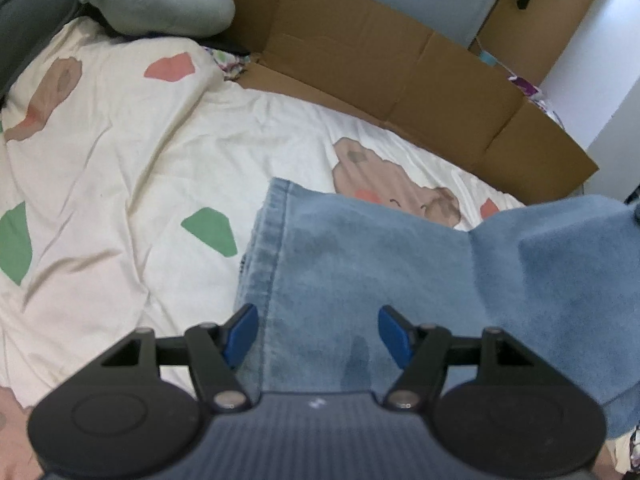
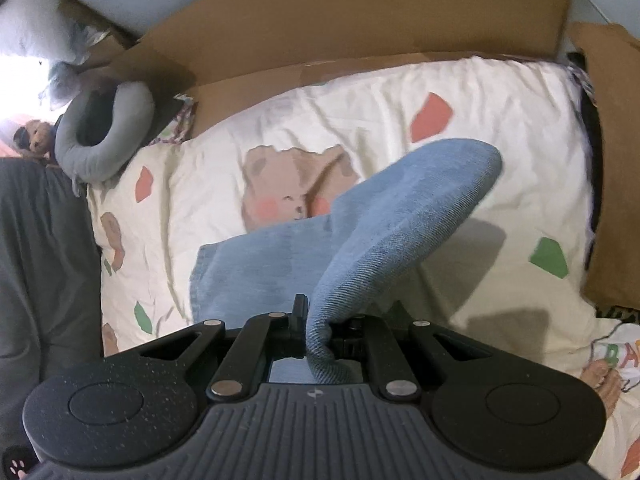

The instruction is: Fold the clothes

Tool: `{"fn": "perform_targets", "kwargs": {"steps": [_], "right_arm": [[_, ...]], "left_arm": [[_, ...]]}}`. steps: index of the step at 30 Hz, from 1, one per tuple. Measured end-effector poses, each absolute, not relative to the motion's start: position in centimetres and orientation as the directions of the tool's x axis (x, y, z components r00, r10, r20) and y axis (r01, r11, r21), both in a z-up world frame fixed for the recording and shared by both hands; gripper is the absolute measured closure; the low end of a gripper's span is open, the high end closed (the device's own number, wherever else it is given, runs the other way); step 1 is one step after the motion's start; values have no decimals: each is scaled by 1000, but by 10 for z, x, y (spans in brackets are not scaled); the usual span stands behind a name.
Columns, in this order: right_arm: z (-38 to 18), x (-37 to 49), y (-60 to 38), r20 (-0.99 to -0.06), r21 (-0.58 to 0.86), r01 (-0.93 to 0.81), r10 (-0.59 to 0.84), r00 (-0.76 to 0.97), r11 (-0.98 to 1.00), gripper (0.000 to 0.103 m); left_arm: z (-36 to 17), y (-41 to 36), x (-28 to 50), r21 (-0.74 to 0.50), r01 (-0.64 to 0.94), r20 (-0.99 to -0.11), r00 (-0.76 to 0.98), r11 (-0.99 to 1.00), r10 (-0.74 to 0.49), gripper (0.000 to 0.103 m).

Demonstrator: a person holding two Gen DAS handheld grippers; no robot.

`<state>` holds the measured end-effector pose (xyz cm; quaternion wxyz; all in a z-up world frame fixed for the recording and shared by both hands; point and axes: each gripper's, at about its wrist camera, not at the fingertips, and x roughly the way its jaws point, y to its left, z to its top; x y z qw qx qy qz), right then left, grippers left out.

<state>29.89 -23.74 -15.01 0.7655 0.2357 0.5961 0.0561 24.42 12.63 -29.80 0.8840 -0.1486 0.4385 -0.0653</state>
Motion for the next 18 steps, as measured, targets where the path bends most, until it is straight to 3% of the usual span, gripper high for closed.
{"fn": "perform_targets", "kwargs": {"steps": [11,18], "right_arm": [[-156,304,-168,-911,357,147,310,271,922,96],[-165,315,-104,-941,214,-32,214,263,976,96]], "left_arm": [[-297,136,239,-373,-7,-733,615,928,-290,36],[-293,150,236,-437,-7,-698,633,899,-335,38]]}}
